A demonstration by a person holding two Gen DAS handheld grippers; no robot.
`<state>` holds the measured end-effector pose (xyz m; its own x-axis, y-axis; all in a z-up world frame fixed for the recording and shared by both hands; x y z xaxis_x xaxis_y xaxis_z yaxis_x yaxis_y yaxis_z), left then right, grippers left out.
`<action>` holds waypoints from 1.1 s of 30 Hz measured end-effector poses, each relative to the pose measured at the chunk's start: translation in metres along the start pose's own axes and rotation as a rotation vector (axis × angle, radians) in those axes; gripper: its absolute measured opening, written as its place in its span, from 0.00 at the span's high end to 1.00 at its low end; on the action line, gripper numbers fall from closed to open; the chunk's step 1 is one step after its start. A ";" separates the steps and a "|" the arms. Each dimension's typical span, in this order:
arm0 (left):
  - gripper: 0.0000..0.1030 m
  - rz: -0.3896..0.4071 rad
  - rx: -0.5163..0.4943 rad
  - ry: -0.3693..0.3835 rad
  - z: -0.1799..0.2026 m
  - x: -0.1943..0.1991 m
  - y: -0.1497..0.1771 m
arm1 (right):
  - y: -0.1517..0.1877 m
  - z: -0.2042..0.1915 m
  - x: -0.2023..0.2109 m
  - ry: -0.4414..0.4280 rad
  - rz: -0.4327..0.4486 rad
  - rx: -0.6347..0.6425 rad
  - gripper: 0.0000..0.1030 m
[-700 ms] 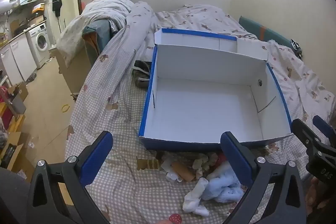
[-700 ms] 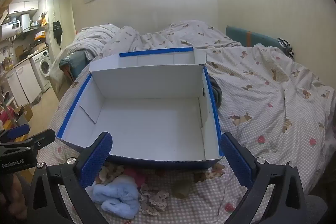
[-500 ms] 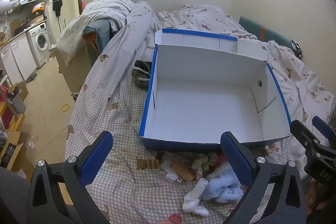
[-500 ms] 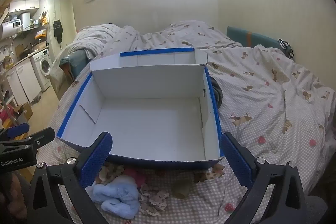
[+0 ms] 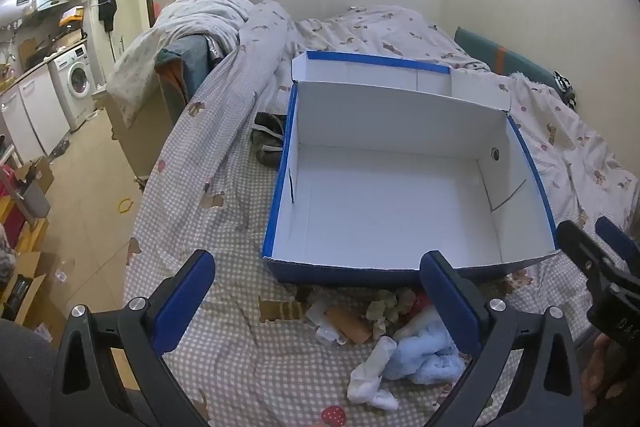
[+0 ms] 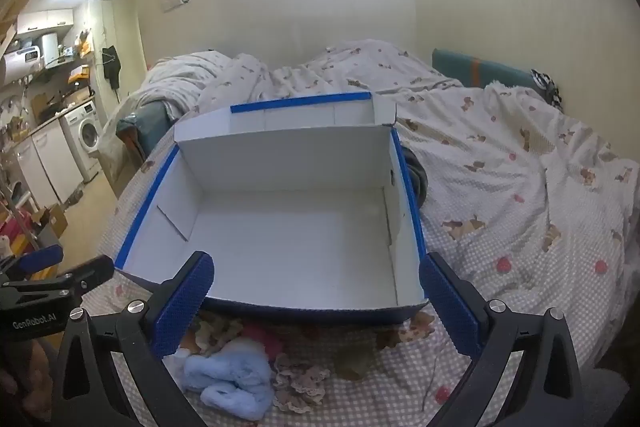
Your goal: Organize soft objects
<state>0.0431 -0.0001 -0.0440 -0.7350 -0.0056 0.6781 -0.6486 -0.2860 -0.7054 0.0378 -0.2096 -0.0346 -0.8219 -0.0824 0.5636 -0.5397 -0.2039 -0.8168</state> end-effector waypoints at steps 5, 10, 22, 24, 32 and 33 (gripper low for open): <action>0.01 0.001 -0.006 -0.005 0.002 0.000 0.001 | 0.001 -0.001 -0.003 -0.002 -0.015 -0.005 0.00; 0.01 0.001 0.001 -0.007 0.002 -0.001 0.000 | 0.000 -0.002 -0.002 -0.003 -0.022 -0.007 0.00; 0.01 0.005 0.005 -0.004 0.003 0.000 -0.001 | 0.000 -0.002 -0.002 -0.001 -0.020 -0.004 0.00; 0.01 0.007 0.004 -0.008 0.003 0.000 -0.001 | 0.000 -0.002 -0.003 -0.001 -0.021 -0.004 0.00; 0.01 0.012 0.015 -0.001 0.003 0.004 -0.004 | 0.000 -0.002 -0.003 0.000 -0.020 -0.003 0.00; 0.01 0.012 0.016 0.000 0.003 0.004 -0.004 | 0.001 -0.002 -0.003 0.000 -0.020 -0.002 0.00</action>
<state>0.0430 -0.0016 -0.0378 -0.7427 -0.0093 0.6696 -0.6364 -0.3012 -0.7101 0.0393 -0.2078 -0.0367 -0.8111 -0.0779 0.5797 -0.5563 -0.2034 -0.8057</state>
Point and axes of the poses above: each gripper's, at about its wrist camera, not at the fingertips, and x roughly against the way its jaws point, z to its right, y to its underside, the point moved 6 cm from there along -x, roughly the way its jaws point, and after that the axes turned 14 degrees about x, right-handed, at the moved point
